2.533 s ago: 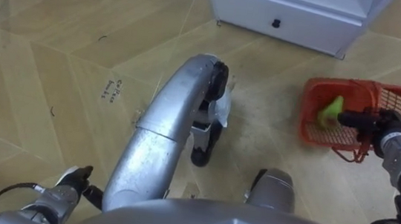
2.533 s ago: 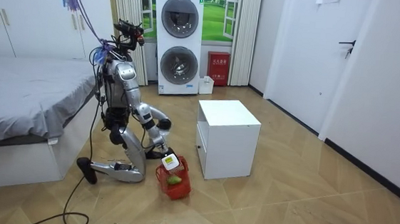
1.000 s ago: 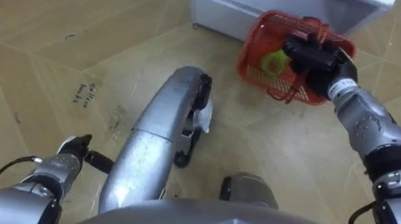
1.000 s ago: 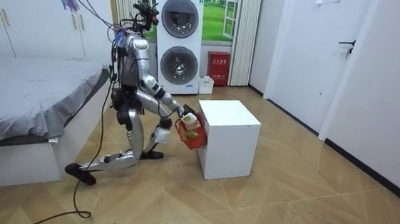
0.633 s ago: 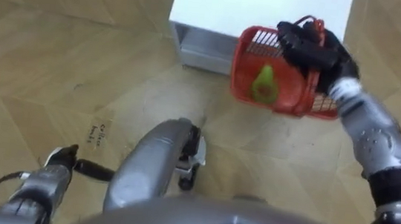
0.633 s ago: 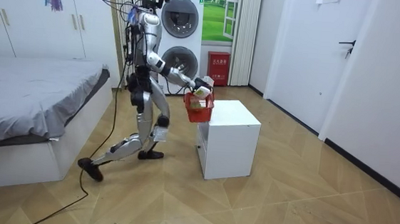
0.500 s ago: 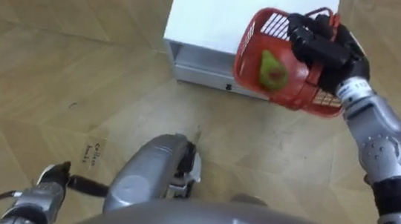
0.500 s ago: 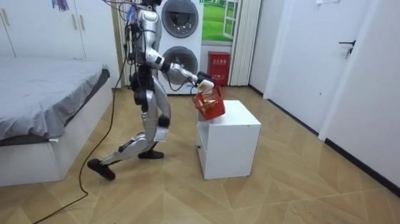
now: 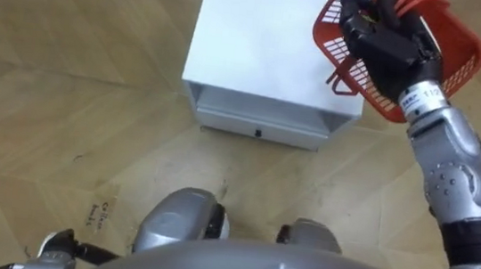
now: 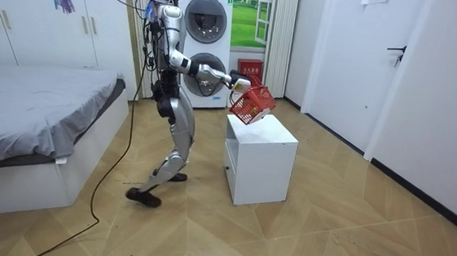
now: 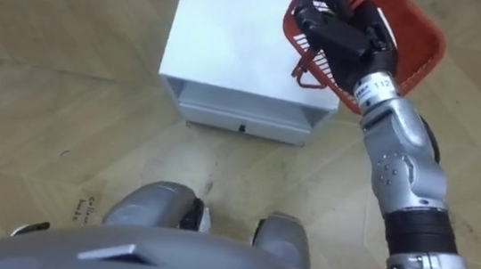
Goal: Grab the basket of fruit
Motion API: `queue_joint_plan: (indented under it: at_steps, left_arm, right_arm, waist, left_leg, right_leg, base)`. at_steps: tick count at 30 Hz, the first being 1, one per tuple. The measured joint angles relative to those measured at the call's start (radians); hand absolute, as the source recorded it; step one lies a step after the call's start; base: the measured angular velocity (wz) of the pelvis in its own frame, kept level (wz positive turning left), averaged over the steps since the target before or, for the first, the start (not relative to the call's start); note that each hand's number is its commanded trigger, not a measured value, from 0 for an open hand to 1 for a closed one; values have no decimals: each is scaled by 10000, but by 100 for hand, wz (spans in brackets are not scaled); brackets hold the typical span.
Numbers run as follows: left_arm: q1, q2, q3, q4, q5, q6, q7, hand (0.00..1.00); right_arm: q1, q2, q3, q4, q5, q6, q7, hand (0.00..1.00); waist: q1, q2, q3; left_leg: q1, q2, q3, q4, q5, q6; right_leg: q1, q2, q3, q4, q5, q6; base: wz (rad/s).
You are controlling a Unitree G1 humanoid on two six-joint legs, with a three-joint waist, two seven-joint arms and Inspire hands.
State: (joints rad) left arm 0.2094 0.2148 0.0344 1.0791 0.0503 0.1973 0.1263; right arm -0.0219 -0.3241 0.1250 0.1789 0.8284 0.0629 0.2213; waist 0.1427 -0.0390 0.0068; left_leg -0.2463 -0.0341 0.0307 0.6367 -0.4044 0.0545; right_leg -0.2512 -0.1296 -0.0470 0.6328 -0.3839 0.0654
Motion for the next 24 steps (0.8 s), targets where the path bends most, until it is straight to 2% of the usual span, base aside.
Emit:
queue_joint_plan:
  at_steps: [1, 2, 3, 4, 7, 12, 18, 20, 22, 24]
  left_arm:
    - [0, -52, 18, 10, -5, 2, 3, 0]
    - [-3, -50, 22, 8, -6, -6, 9, 0]
    - [-6, -38, 19, -23, -8, -12, 87, 0]
    - [-6, -42, 13, -74, -7, -23, 198, 0]
    - [3, -76, 4, -146, 17, -87, 174, 0]
    - [29, -54, 6, -444, 104, -151, 90, 0]
    - [41, -37, 14, -446, 317, -306, -66, 0]
    - [41, -30, 12, -394, 313, -308, -95, 0]
    - [41, -14, 11, -352, 311, -321, -96, 0]
    - [39, -14, -56, -358, 280, -334, -94, 0]
  right_arm:
    - [-36, 8, 114, -3, 3, 16, 54, 100]
    - [-81, 34, 157, -2, 3, 31, 109, 100]
    - [-135, 48, 254, -3, 150, 30, 206, 100]
    - [-146, 54, 337, -4, 337, 30, 290, 100]
    - [-195, 60, 464, -4, 387, 44, 422, 100]
    - [-196, 73, 547, -18, 478, 370, 444, 100]
    - [-273, 83, 949, -17, 732, 384, 444, 100]
    - [-276, 91, 1097, -11, 730, 395, 444, 100]
    - [-292, 90, 1312, 79, 730, 405, 444, 100]
    - [-296, 90, 1422, 192, 746, 412, 442, 100]
  waist:
    - [31, 84, -18]
    - [36, 72, -2]
    - [9, -41, 28]
    - [7, -164, -29]
    - [75, -227, -30]
    - [203, -216, -29]
    - [379, -319, -30]
    - [426, -368, -4]
    - [472, -451, 58]
    - [503, -479, 65]
  left_leg:
    - [367, 245, -8, -604, 193, -167]
    - [544, 311, -16, -891, 354, -213]
    - [861, 408, -11, -1505, 650, -290]
    - [1068, 466, -8, -2033, 913, -341]
    - [1296, 591, -9, -2485, 1096, -407]
    - [1387, 589, -42, -2760, 1172, -442]
    - [1541, 577, -104, -3206, 1360, -494]
    - [1630, 577, -162, -3348, 1389, -520]
    - [1647, 577, -264, -3370, 1396, -531]
    - [1570, 579, -368, -3372, 1397, -533]
  right_leg:
    - [532, 282, -129, -840, 410, -106]
    - [783, 364, -195, -1223, 600, -156]
    - [1160, 532, -264, -1934, 936, -222]
    - [1404, 638, -301, -2492, 1232, -270]
    - [1785, 809, -433, -3261, 1614, -345]
    - [1879, 806, -631, -3489, 1651, -363]
    - [2070, 805, -962, -3976, 1759, -399]
    - [2134, 817, -1054, -4045, 1763, -404]
    - [2239, 833, -1253, -4144, 1764, -405]
    - [2216, 834, -1491, -4146, 1764, -406]
  base:
    - [-21]
    - [-8]
    - [0]
    - [0]
    - [-1]
    - [2]
    - [5]
    - [6]
    - [13]
    - [19]
